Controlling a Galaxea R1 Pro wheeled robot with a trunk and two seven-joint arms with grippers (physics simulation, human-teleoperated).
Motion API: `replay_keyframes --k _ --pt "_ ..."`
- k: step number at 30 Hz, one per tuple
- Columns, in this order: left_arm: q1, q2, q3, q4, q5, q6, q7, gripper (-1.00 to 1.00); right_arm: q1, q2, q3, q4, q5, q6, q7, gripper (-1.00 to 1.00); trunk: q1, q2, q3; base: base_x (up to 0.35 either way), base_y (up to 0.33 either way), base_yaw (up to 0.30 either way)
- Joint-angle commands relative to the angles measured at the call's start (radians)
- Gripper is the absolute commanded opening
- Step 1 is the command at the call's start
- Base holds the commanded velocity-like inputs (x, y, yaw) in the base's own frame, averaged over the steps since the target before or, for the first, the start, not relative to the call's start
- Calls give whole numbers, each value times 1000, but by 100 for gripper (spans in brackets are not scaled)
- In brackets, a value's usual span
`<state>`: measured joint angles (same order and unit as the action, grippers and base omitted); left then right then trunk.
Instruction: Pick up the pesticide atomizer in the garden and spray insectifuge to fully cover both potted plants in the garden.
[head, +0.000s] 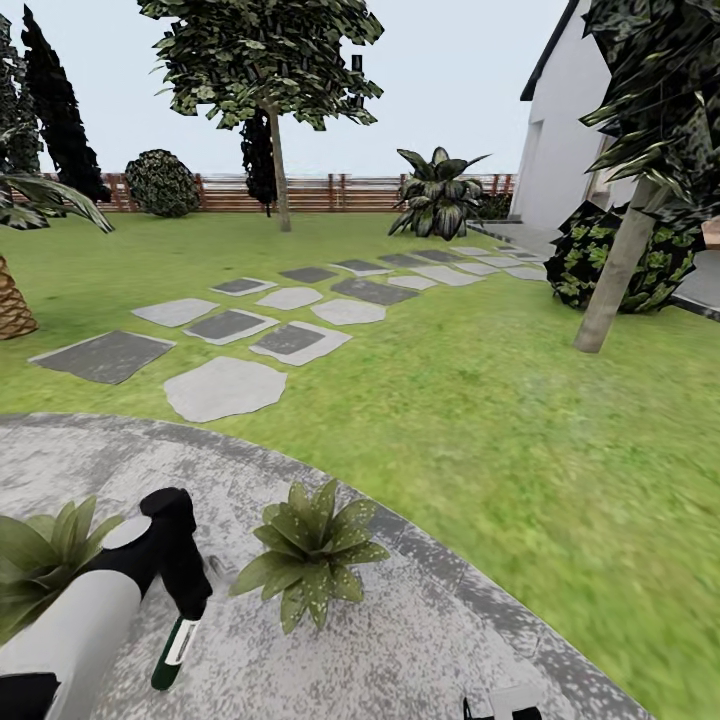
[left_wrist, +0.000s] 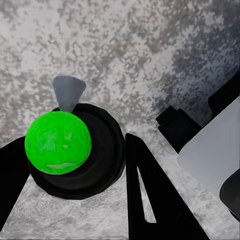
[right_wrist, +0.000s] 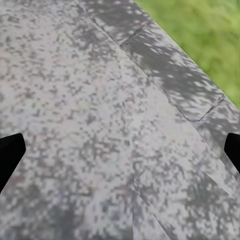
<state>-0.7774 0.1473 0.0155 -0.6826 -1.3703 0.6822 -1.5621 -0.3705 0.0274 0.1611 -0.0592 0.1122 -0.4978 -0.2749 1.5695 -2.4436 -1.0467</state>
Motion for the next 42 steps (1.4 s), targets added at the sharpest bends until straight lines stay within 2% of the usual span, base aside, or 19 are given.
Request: replay_keyframes --k 1,2,6,8,15,21,22,24,26,28,29,32,42 --pt "0 -3 2 -8 -20 11 -9 -100 -1 0 3 1 11 1 -10 100 0 0 -1 0 0 0" --pt "-1 -9 1 -21 -33 12 -9 -100 -1 0 3 1 11 1 -10 100 0 0 -1 0 0 0" --pt "0 -44 2 -53 -44 21 -9 -100 -1 0 3 0 9 1 -10 100 0 0 -1 0 0 0" --pt "2 -49 2 -56 -46 35 -9 -100 -1 0 3 0 9 1 -10 100 0 0 -1 0 0 -26" --pt "12 -35 8 -56 -46 39 -9 -100 -1 0 3 1 9 1 -10 100 0 0 -1 0 0 -229" --pt "14 -33 10 -56 -46 37 -9 -100 -1 0 3 1 9 1 -10 100 0 0 -1 0 0 -264" --pt "14 -28 12 -57 -45 36 -9 -100 -1 0 3 1 9 1 -10 100 0 0 -1 0 0 -264" --pt "16 -2 15 -57 -38 36 -9 -100 -1 0 3 1 9 0 -10 100 0 0 -1 0 0 -235" --pt "15 20 40 -57 -34 35 -9 -100 -1 1 3 1 9 0 -10 100 0 0 -1 0 0 -80" --pt "9 30 97 -57 -34 30 -9 -100 -1 1 3 1 9 1 -10 100 0 0 -1 0 0 -17" --pt "7 31 113 -57 -34 27 -9 -100 -1 1 3 1 9 0 -10 100 0 0 -1 0 0 -6" --pt "3 31 126 -57 -41 25 -9 -100 -1 2 3 1 9 1 -10 100 0 0 -1 0 0 -2" --pt "4 30 127 -57 -44 26 -9 -100 -1 2 4 1 9 0 -10 100 0 0 -1 -62 43 0"
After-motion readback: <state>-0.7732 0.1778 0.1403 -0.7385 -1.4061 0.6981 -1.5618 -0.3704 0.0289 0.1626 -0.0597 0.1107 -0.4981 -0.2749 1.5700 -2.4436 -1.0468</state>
